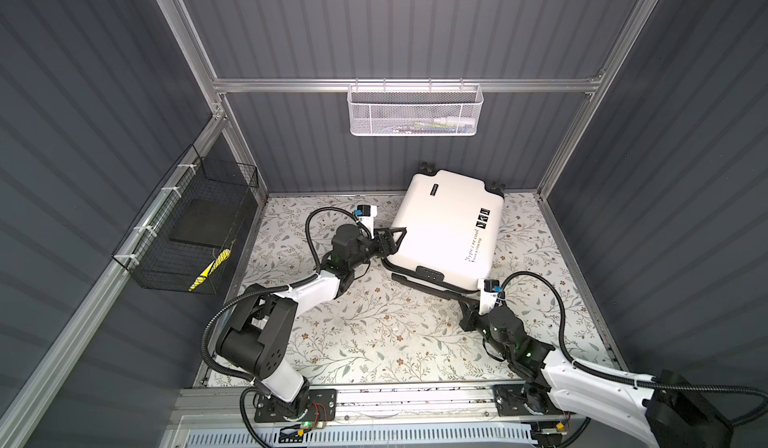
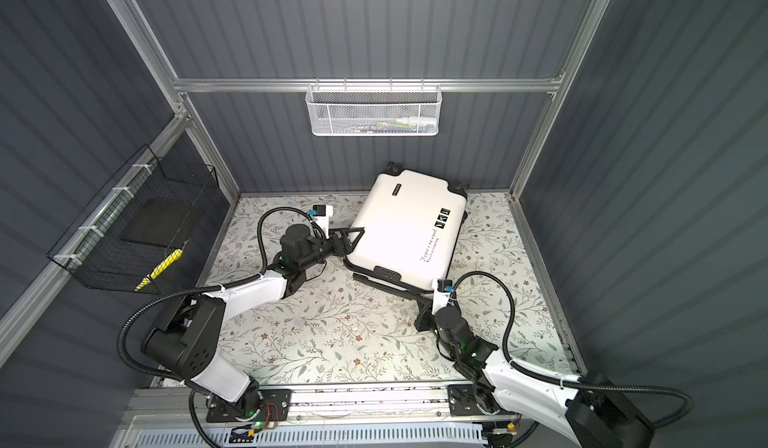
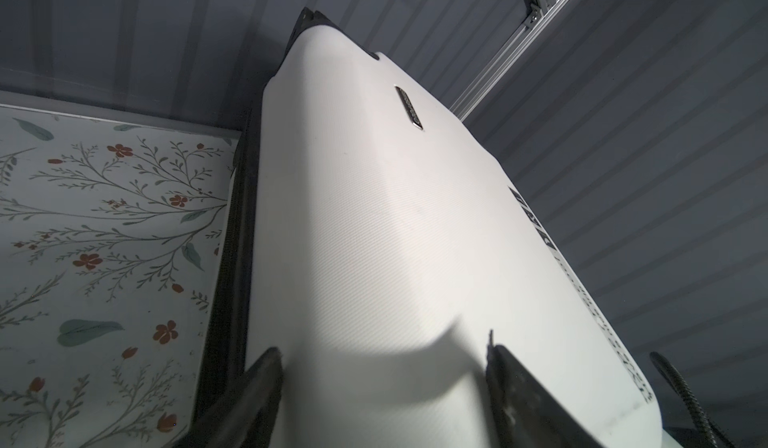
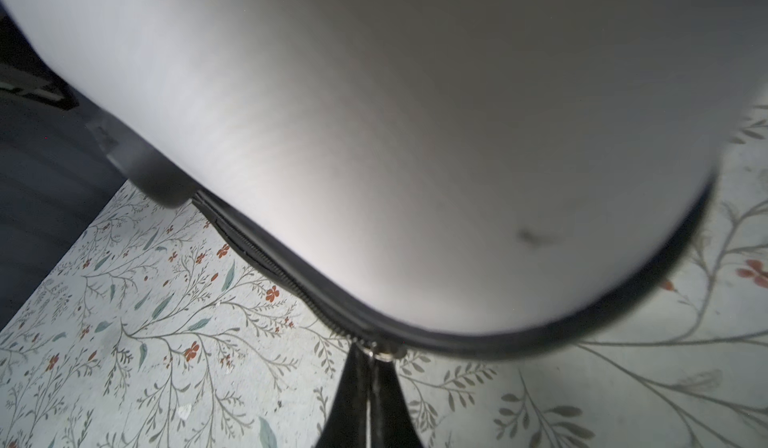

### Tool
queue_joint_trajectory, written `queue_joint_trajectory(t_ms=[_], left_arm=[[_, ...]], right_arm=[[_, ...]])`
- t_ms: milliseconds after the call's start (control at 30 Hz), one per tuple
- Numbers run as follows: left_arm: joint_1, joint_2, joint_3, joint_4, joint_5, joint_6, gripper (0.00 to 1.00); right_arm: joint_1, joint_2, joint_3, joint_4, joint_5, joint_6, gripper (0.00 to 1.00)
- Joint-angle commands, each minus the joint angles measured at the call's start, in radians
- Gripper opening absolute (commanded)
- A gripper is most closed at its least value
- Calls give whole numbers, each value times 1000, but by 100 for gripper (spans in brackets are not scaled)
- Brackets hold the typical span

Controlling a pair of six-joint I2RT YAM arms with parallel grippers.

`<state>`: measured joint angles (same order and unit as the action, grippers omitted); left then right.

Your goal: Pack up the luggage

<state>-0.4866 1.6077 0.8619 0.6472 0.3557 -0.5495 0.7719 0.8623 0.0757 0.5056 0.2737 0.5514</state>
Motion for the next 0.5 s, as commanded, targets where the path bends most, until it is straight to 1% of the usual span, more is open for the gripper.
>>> queue_joint_trajectory(t_ms=[0, 67, 133, 233, 333, 467], left_arm=[[11, 20, 13, -177, 122, 87, 79], [23, 35, 17, -176, 141, 100, 79], [24, 56, 23, -173, 189, 105, 78], [23, 83, 0, -97, 241, 60, 76], [20, 89, -42, -15, 257, 16, 76], [1, 79, -90, 53, 249, -12, 75]], right_arm=[[-6, -46, -9, 69, -124, -63, 0], [-12, -71, -5, 31, -138, -73, 0], [-13, -87, -6, 23, -143, -70, 0], [-9, -69, -2, 63, -167, -54, 0], [16, -5, 26, 121, -162, -46, 0], [103, 142, 97, 222, -106, -57, 0]])
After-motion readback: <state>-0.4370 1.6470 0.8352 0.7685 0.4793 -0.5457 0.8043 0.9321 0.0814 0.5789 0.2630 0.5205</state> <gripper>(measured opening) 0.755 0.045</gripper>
